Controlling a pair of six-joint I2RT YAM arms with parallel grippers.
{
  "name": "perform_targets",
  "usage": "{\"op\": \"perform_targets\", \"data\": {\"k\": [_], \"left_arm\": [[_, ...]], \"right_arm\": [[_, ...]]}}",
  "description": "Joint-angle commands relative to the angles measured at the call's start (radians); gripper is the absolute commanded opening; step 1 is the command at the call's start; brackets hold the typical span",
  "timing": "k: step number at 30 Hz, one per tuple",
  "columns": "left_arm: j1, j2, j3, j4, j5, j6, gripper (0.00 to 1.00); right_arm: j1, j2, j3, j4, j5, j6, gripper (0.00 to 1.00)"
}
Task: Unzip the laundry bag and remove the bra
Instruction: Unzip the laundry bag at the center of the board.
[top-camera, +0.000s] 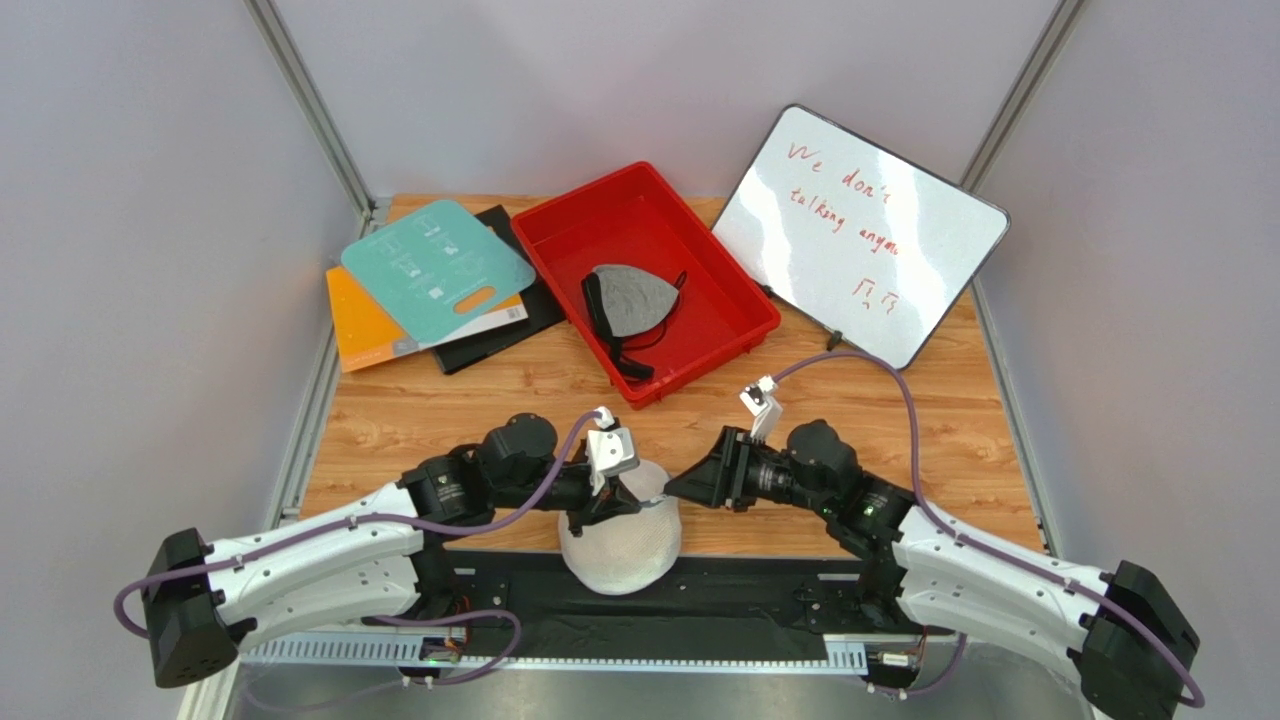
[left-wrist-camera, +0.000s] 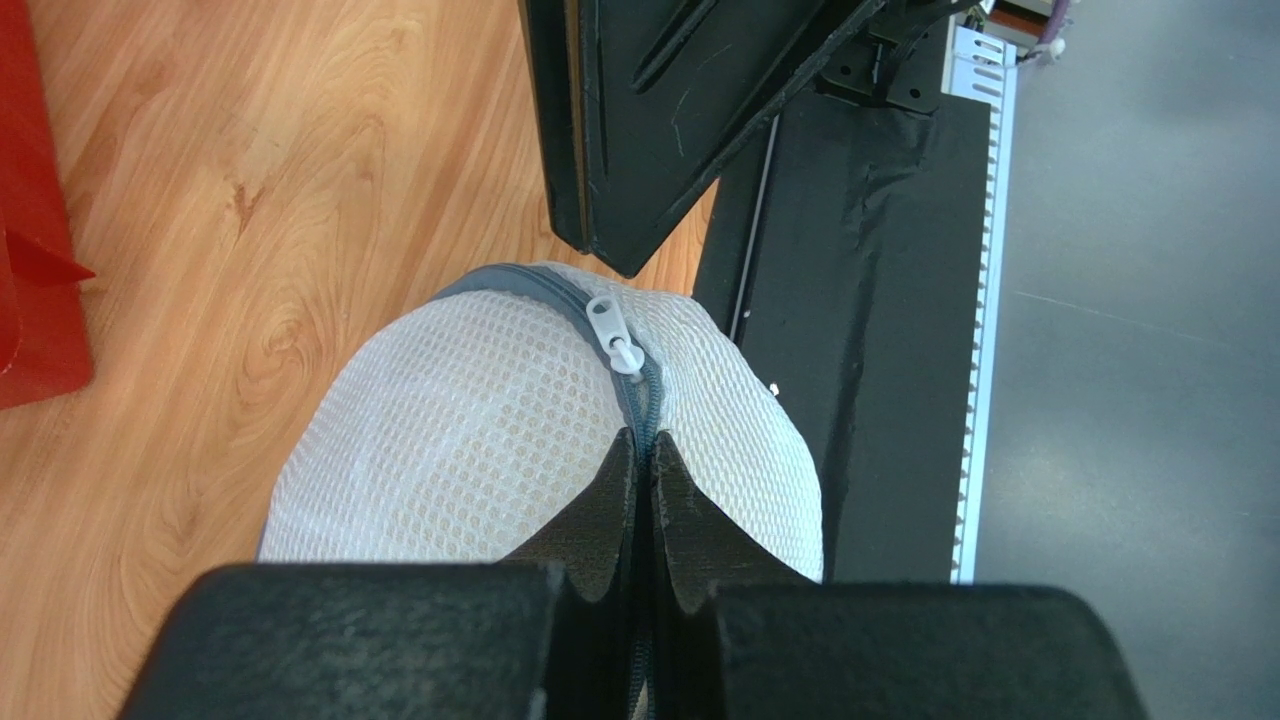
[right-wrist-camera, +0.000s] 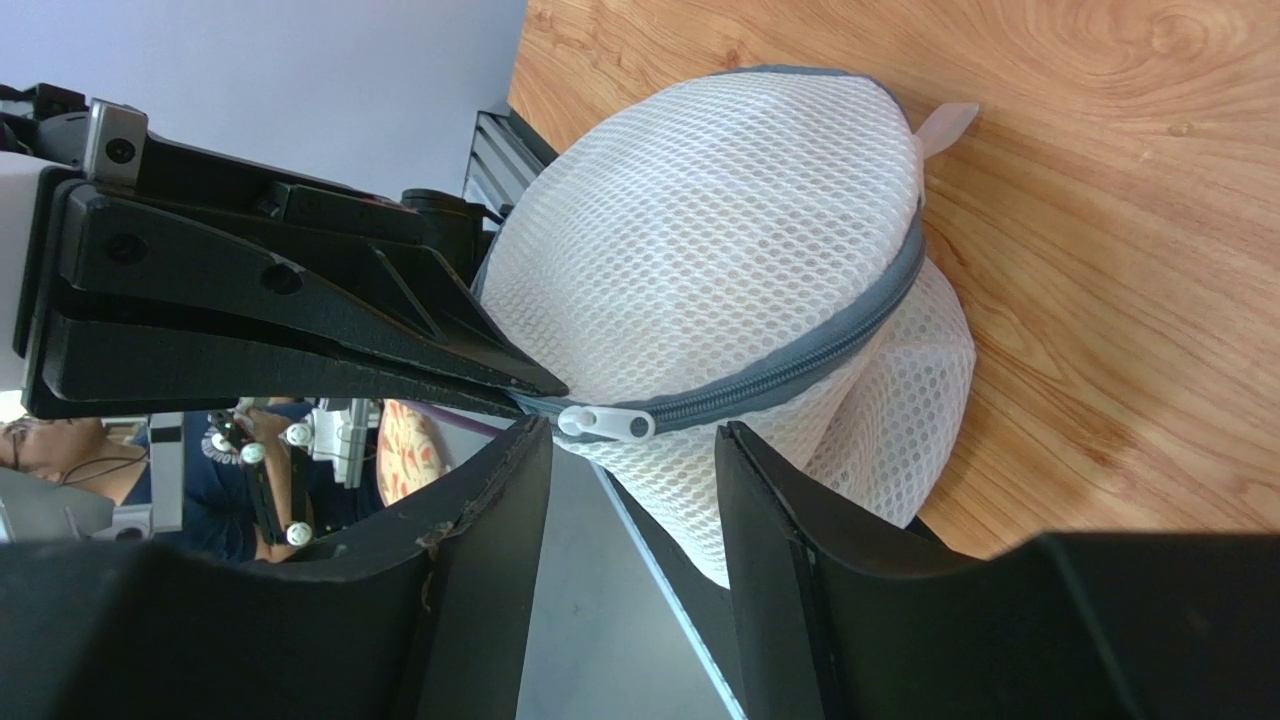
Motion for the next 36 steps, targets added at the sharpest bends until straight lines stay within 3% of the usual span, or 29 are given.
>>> {"op": "perform_targets", "data": {"k": [1,19,32,36], "left_arm": [[-0.001,0.003,-0.011,0.046,0.007,-0.013,0.0],[-0.004,0.009,-0.025,0.064,0.005,-0.014,0.0],[-0.004,0.0,-0.036,0.055,-0.004,-0.013,0.0],[-0.004,-0.008,-0.037,0.046,-0.013,-0.011,0.0]], "right_arm": [[0.006,0.03,0.002,0.11,0.001,0.035,0.5],[0.039,0.173,0.01,0.22,-0.036,0.05,0.47],[0.075,0.124,0.025,0.164,0.024,0.064,0.38],[0.075,0.076,0.031,0.123,0.042,0.057,0.28]]}}
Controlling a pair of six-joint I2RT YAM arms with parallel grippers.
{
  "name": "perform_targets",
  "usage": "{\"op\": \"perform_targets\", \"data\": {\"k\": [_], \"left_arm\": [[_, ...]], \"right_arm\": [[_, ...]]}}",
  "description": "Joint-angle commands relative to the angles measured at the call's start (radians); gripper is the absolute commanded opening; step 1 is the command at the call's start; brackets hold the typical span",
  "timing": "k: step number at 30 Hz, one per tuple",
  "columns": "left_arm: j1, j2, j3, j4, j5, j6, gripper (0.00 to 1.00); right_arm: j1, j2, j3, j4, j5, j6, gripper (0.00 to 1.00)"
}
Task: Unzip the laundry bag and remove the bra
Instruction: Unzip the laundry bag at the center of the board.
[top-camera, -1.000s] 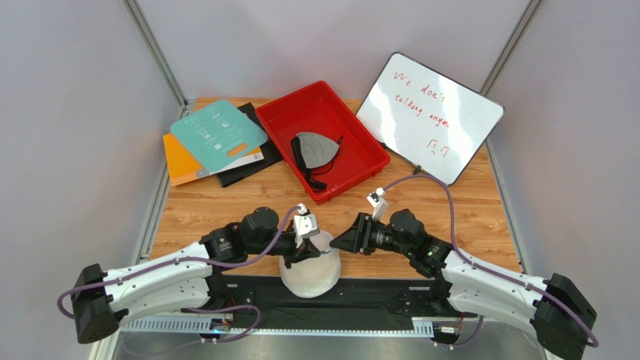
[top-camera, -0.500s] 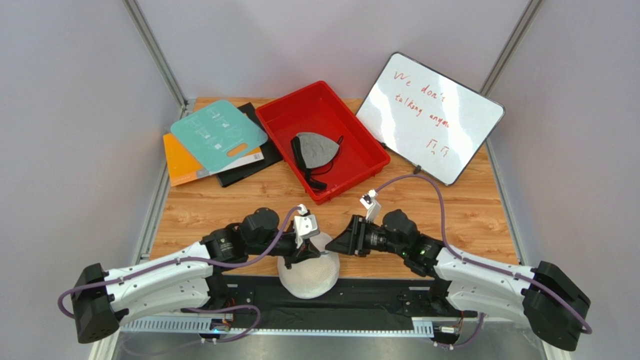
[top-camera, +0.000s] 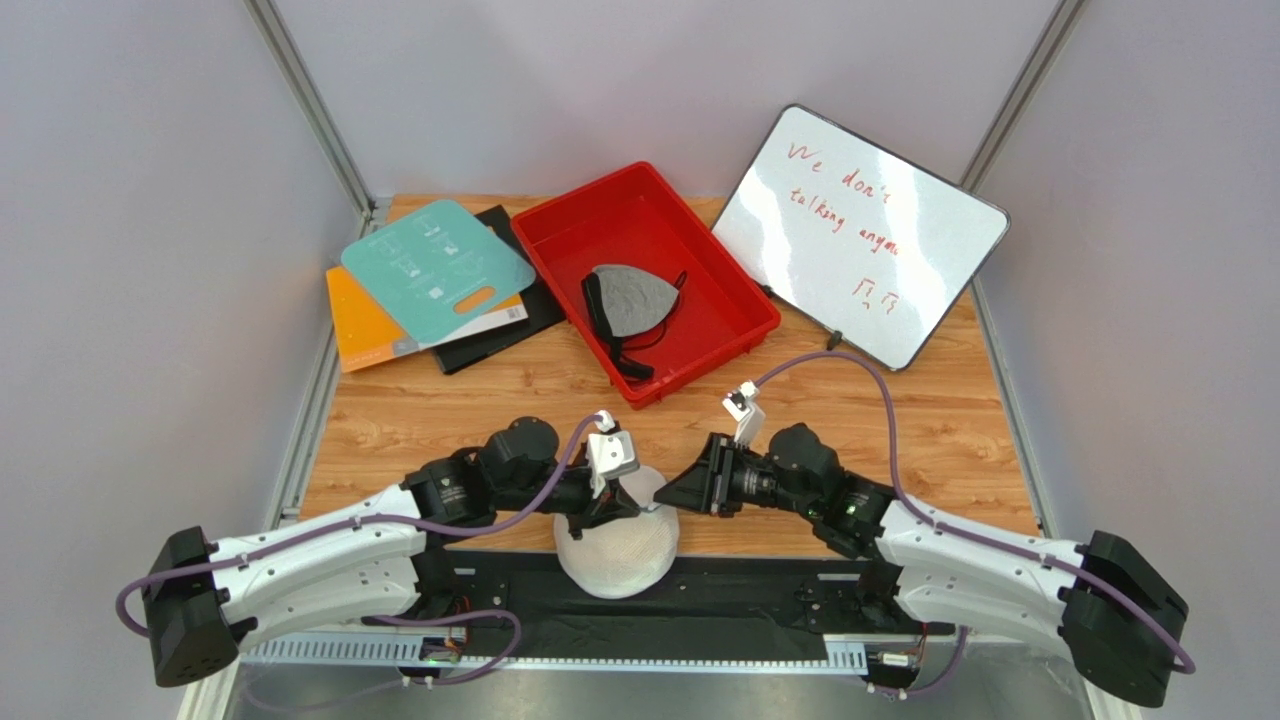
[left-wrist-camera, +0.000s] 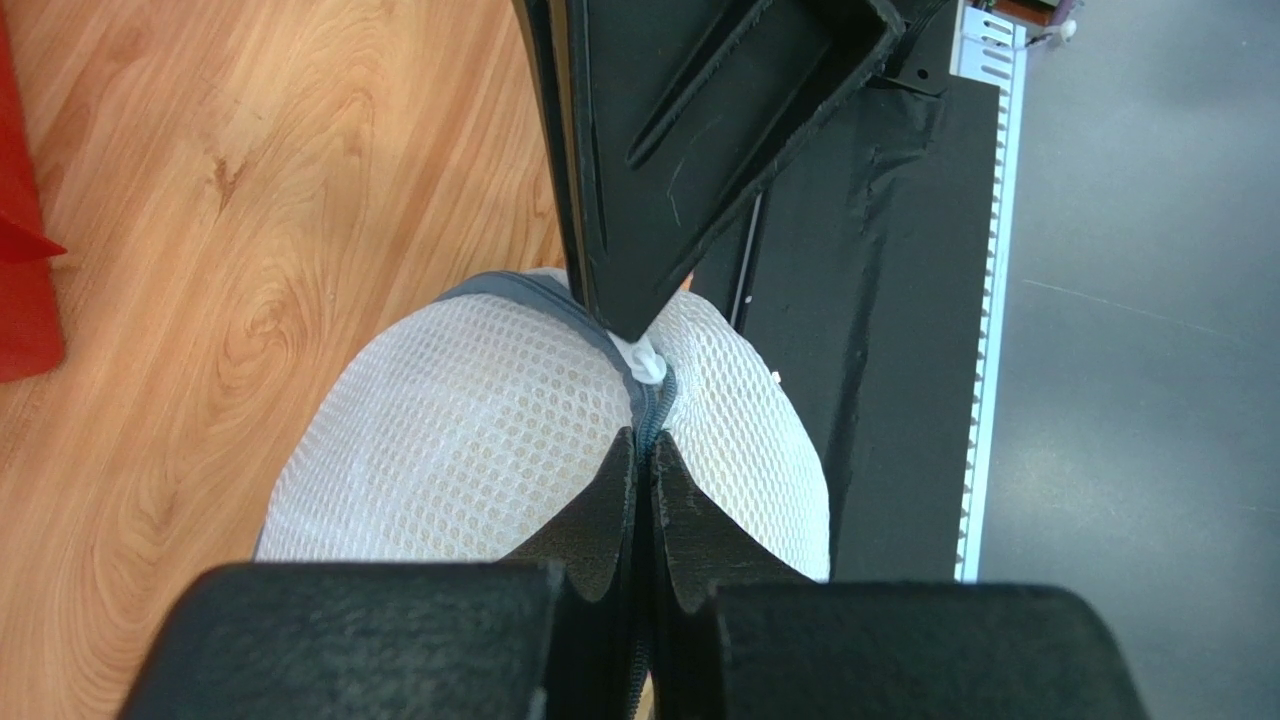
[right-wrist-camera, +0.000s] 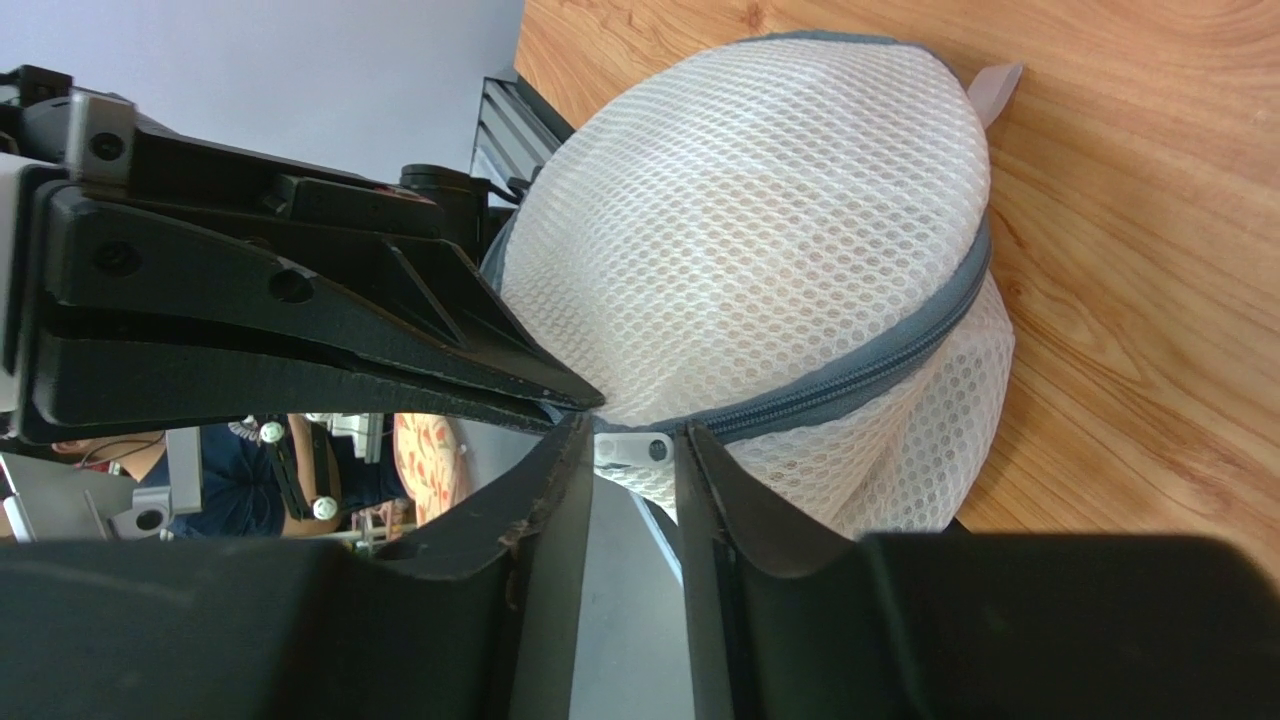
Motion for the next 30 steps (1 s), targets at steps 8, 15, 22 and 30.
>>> {"op": "perform_targets", "data": {"k": [8,15,22,30], "left_arm": [[-0.003,-0.018,-0.005,0.019,-0.017,-0.001,0.0],[-0.003,-0.02,-0.005,0.014,-0.017,0.001,0.0],[-0.003,-0.023,-0.008,0.014,-0.019,0.001,0.0],[-0.003,-0.023,-0.01,-0.001,-0.039,-0.001,0.0]], "right_arm": [[0.009,-0.051,0.017,0.027,0.003,-0.006,0.24],[0.009,-0.005,0.019,0.043,0.008,-0.02,0.23],[0.008,-0.033,0.022,0.008,0.039,-0.04,0.11],[0.011,-0.06,0.042,-0.078,0.083,-0.09,0.0]]}}
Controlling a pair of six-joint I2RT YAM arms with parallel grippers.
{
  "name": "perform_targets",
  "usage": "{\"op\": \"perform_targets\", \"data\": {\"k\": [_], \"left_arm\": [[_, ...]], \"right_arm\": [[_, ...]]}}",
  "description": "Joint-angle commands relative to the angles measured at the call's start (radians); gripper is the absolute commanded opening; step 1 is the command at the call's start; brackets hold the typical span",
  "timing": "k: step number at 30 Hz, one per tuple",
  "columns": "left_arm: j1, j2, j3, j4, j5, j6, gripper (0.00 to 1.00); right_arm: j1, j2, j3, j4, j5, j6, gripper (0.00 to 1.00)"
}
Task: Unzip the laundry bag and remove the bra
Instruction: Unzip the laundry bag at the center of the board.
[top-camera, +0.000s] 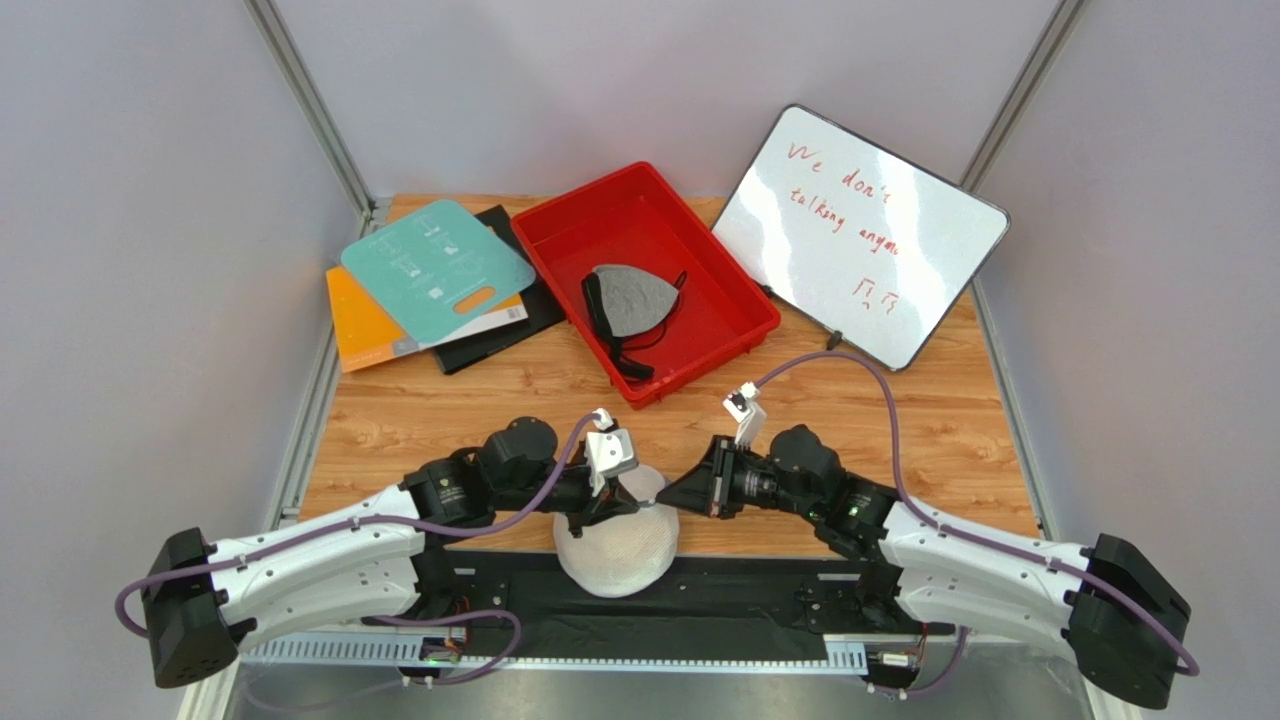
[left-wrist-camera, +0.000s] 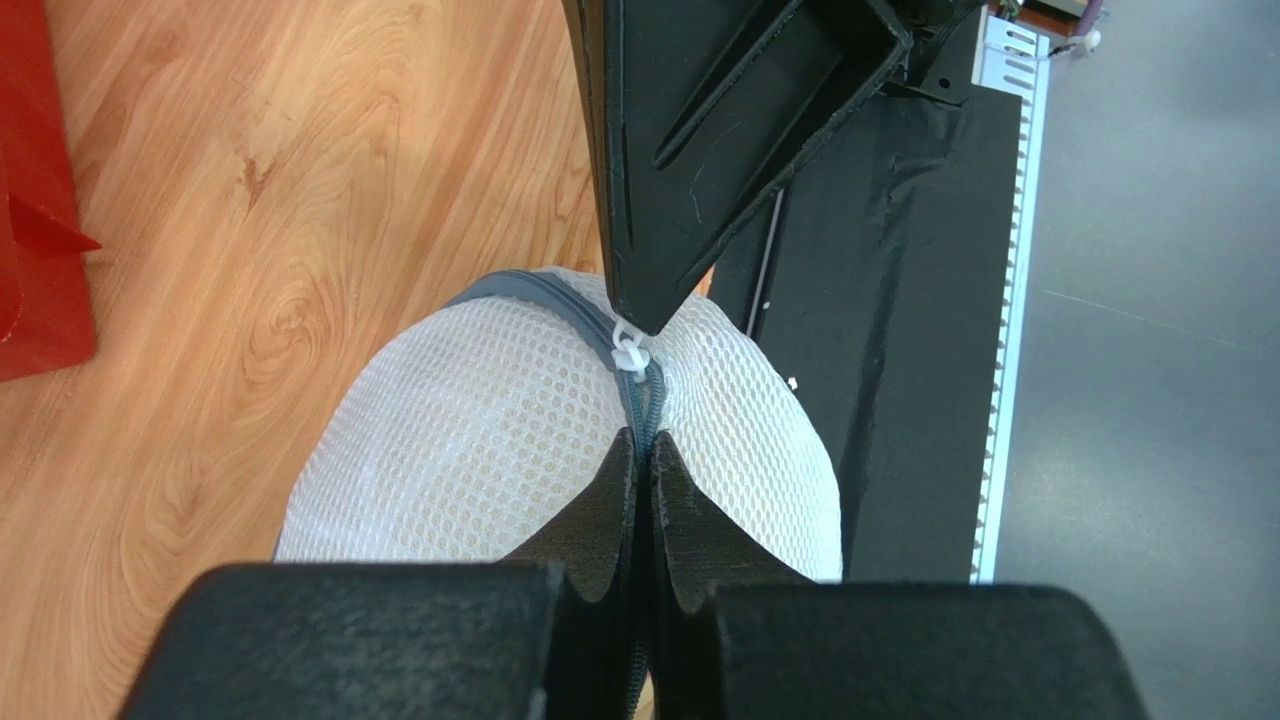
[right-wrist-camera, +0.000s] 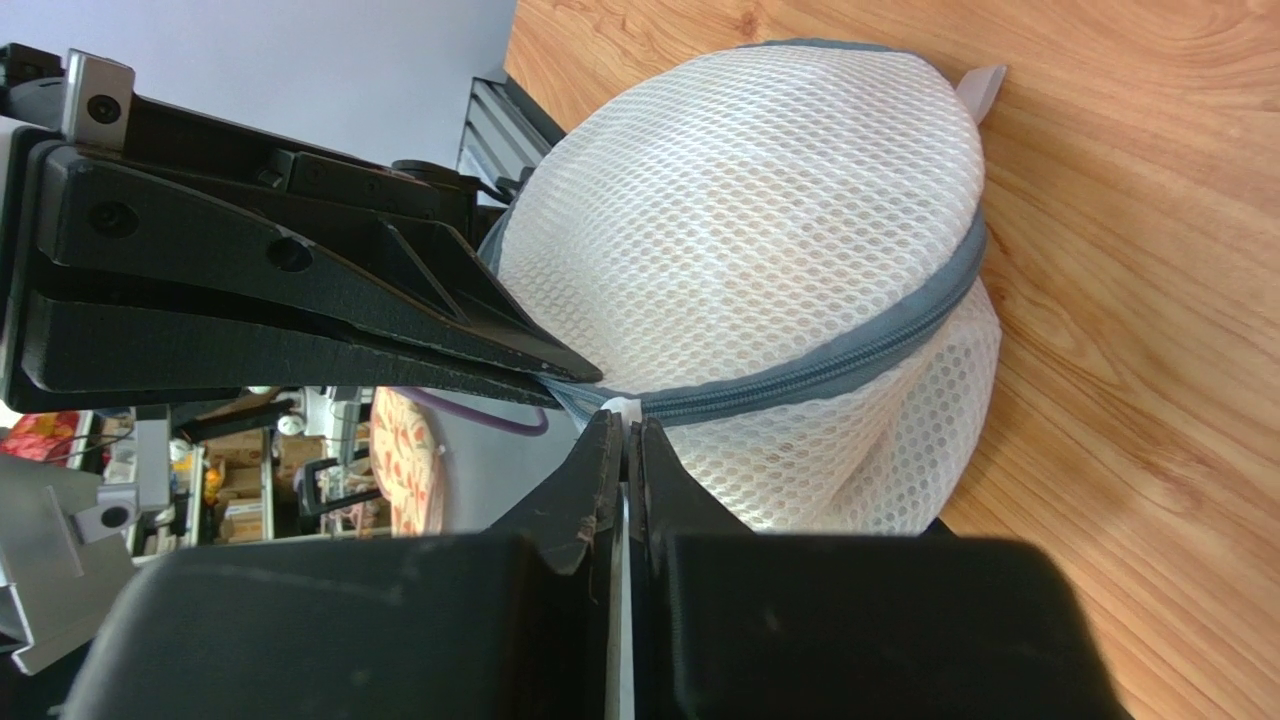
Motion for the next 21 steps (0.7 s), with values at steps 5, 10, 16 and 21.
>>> {"op": "perform_targets", "data": {"k": [5,10,16,21], "left_arm": [[-0.003,-0.032,-0.009,-0.01,-0.039,-0.007,0.0],[-0.003,-0.052,-0.006,-0.02,-0.052,-0.013,0.0],[-0.005,-0.049,0.01,-0.03,-0.059,-0.03,0.18],[-0.008,0.002,0.083,-0.011,-0.036,-0.024,0.67]], "right_arm": [[-0.001,-0.063,0.054,-0.141,0.103,-0.099,0.0],[-0.007,-0.081,0.051,-0.189,0.132,-0.122,0.0],[-0.012,-0.092,0.071,-0.212,0.13,-0.155,0.0],[0.006,-0.094,0.111,-0.207,0.097,-0.183,0.0]]}}
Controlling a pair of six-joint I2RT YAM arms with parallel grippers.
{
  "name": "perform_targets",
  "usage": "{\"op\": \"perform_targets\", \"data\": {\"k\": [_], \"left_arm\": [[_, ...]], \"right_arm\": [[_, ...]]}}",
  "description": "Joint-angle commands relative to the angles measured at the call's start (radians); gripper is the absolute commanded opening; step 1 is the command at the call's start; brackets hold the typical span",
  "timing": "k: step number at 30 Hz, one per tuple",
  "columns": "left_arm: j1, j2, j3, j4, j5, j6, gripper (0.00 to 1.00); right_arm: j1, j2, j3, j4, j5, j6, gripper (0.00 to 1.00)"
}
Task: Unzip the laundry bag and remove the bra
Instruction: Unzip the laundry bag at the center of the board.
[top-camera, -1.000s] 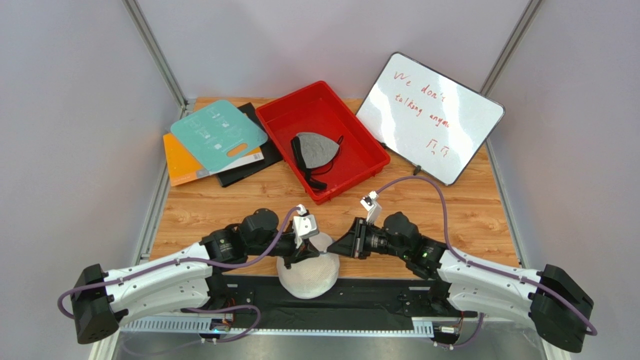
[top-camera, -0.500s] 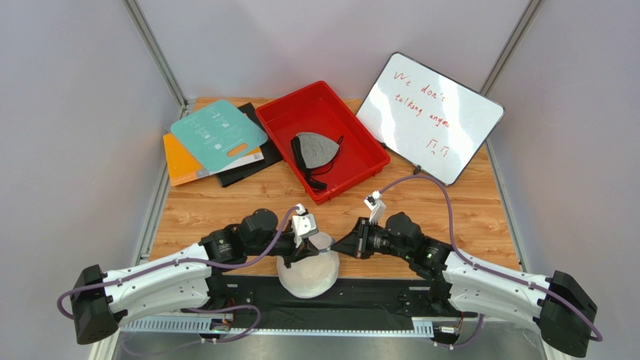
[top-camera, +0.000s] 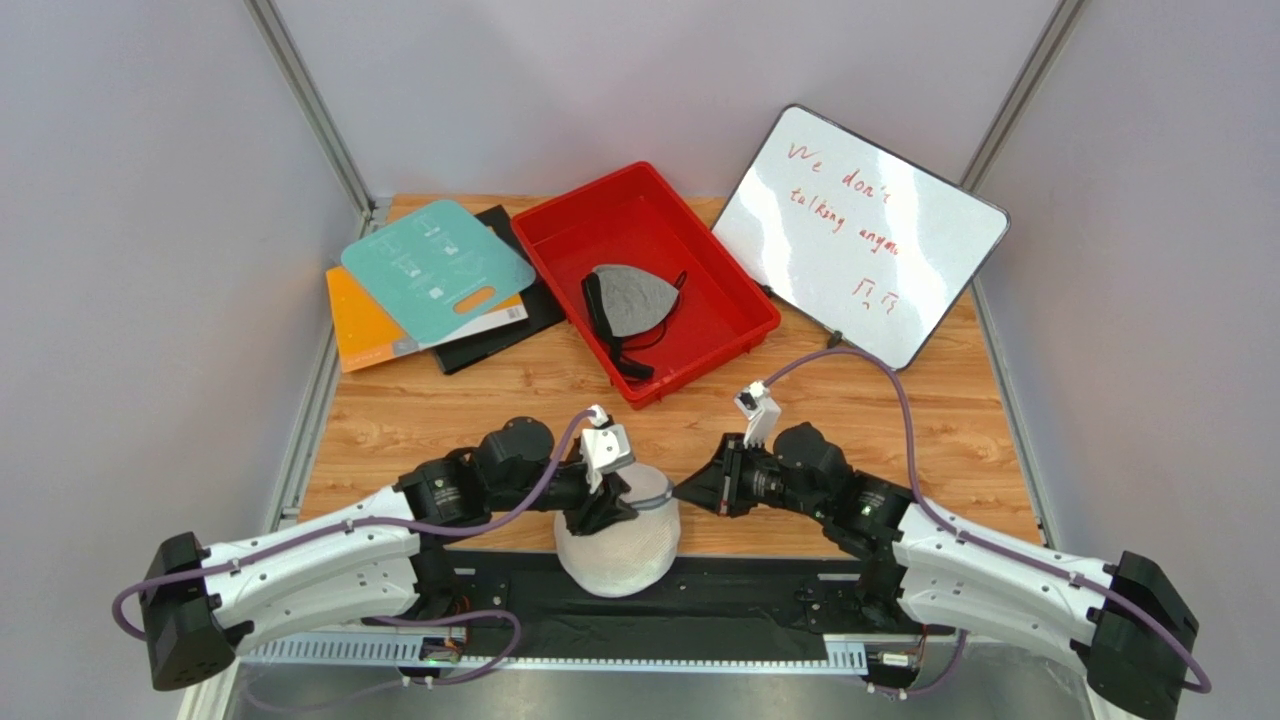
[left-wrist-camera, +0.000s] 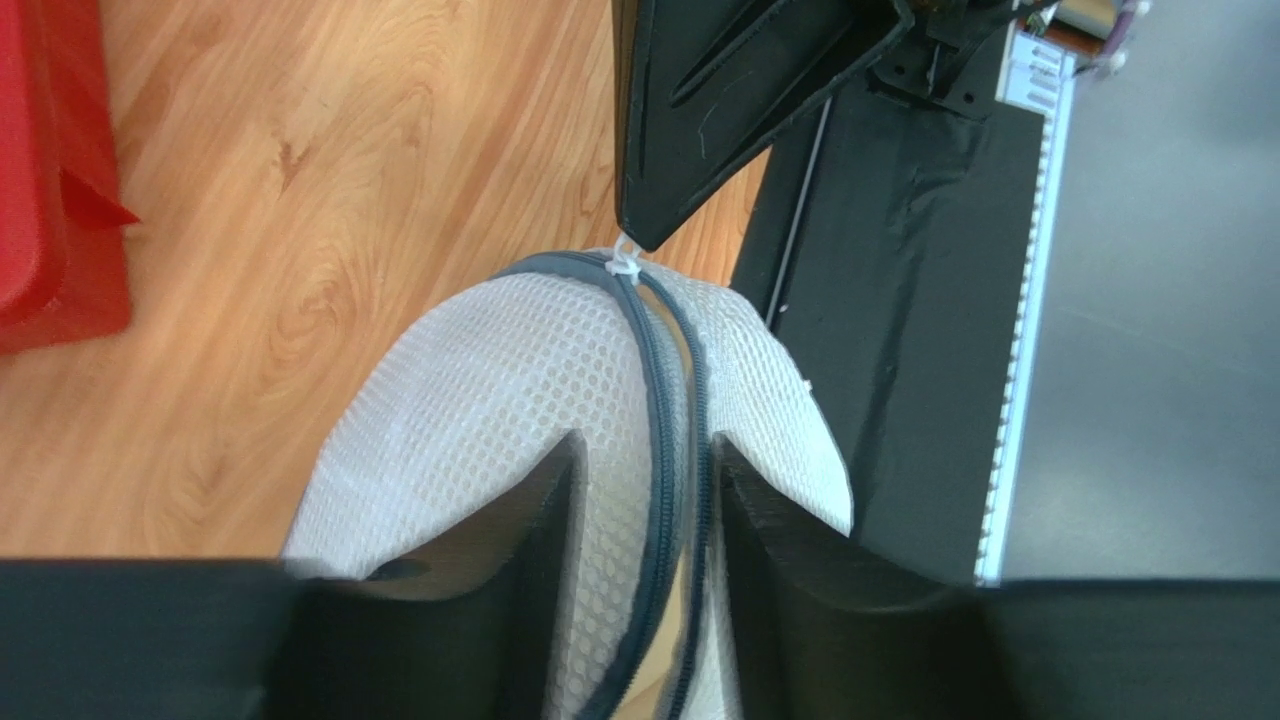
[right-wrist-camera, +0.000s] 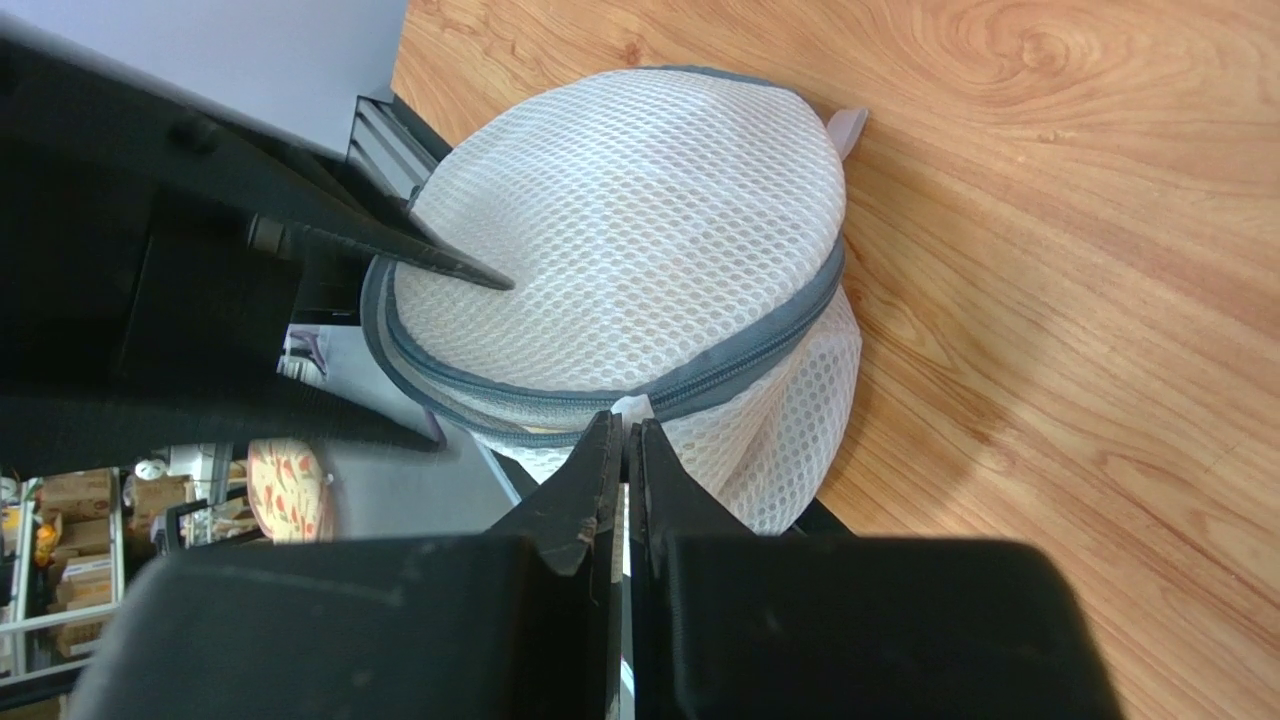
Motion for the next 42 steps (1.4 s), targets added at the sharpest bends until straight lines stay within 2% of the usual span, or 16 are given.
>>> {"op": "perform_targets", "data": {"k": [1,6,13,16,20,26,31,34,35,36,42], "left_arm": [[-0.007,0.056,0.089,0.03,0.01,0.003,0.74],[-0.017,0.143,0.135,0.087,0.039,0.001,0.81],[-0.04,0.22,0.152,0.075,0.007,-0.011,0.81],[-0.04,0.217,0.142,0.062,0.002,-0.02,0.74],[-0.042,0.197,0.126,0.051,-0.002,-0.034,0.56],[-0.042,0.171,0.104,0.028,-0.01,-0.046,0.47],[-0.042,0.149,0.087,0.009,-0.025,-0.054,0.34],[-0.042,0.137,0.078,0.004,-0.027,-0.054,0.21],[-0.042,0.134,0.077,0.002,-0.03,-0.057,0.04],[-0.042,0.125,0.073,-0.002,-0.033,-0.057,0.0],[-0.042,0.068,0.055,-0.014,-0.054,-0.048,0.0]], "right_arm": [[0.027,-0.015,0.076,0.005,-0.002,-0.056,0.0],[0.078,-0.015,0.099,0.0,0.013,-0.066,0.0],[0.129,-0.048,0.114,-0.037,0.046,-0.07,0.0],[0.135,-0.059,0.122,-0.057,0.056,-0.076,0.0],[0.136,-0.062,0.129,-0.064,0.067,-0.079,0.0],[0.136,-0.067,0.148,-0.124,0.132,-0.099,0.0],[0.136,-0.081,0.151,-0.162,0.197,-0.104,0.0],[0.133,-0.091,0.154,-0.179,0.217,-0.107,0.0],[0.133,-0.091,0.154,-0.182,0.224,-0.109,0.0],[0.127,-0.094,0.155,-0.191,0.227,-0.112,0.0],[0.095,-0.12,0.155,-0.236,0.25,-0.122,0.0]]}}
